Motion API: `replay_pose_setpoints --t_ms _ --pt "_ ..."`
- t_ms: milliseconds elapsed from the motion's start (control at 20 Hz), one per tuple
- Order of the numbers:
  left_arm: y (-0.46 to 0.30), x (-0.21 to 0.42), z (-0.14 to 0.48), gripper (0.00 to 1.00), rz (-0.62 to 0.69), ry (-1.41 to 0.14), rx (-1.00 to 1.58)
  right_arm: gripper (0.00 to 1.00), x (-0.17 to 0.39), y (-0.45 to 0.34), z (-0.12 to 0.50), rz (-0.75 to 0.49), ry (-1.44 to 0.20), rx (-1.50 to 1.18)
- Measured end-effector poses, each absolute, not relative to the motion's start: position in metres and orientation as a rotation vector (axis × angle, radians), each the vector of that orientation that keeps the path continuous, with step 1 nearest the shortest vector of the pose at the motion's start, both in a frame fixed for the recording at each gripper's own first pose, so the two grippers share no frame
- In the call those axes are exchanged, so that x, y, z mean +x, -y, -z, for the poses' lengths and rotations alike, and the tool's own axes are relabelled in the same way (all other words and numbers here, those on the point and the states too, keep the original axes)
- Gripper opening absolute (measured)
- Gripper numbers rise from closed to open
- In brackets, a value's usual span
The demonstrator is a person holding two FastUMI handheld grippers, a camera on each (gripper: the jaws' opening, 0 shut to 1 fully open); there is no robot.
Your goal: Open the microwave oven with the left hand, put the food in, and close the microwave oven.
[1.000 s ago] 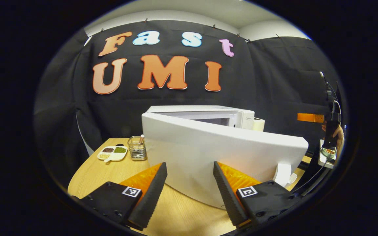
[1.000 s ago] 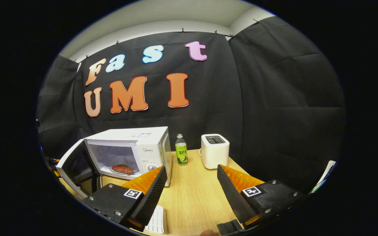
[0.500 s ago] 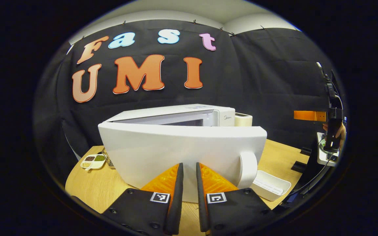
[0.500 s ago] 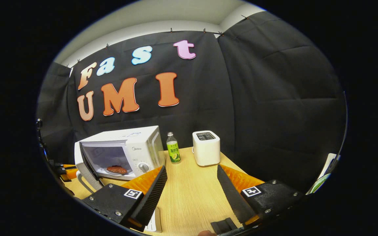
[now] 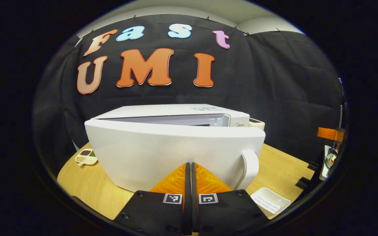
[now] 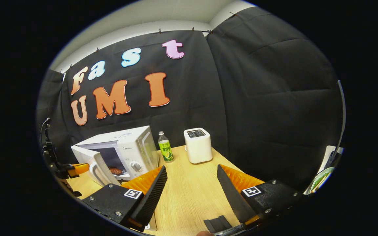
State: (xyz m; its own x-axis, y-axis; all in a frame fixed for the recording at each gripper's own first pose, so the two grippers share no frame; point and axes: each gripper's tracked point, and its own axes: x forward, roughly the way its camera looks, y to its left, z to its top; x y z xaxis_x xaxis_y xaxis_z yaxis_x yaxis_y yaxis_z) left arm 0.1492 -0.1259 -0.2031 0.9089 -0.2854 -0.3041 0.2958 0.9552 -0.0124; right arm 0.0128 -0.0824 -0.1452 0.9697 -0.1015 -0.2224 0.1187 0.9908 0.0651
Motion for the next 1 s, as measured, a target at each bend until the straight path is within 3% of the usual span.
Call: replay_pose_setpoints --t_ms 550,1000 --pt "0.134 0.219 0.208 0.04 0.229 -0.286 0.028 0.95 0.02 0.102 0.157 0.153 -0.243 0.092" --pt "0.17 0.225 0.213 0.01 0.271 -0.291 0.052 0.95 0.033 0.102 0.171 0.154 -0.285 0.096"
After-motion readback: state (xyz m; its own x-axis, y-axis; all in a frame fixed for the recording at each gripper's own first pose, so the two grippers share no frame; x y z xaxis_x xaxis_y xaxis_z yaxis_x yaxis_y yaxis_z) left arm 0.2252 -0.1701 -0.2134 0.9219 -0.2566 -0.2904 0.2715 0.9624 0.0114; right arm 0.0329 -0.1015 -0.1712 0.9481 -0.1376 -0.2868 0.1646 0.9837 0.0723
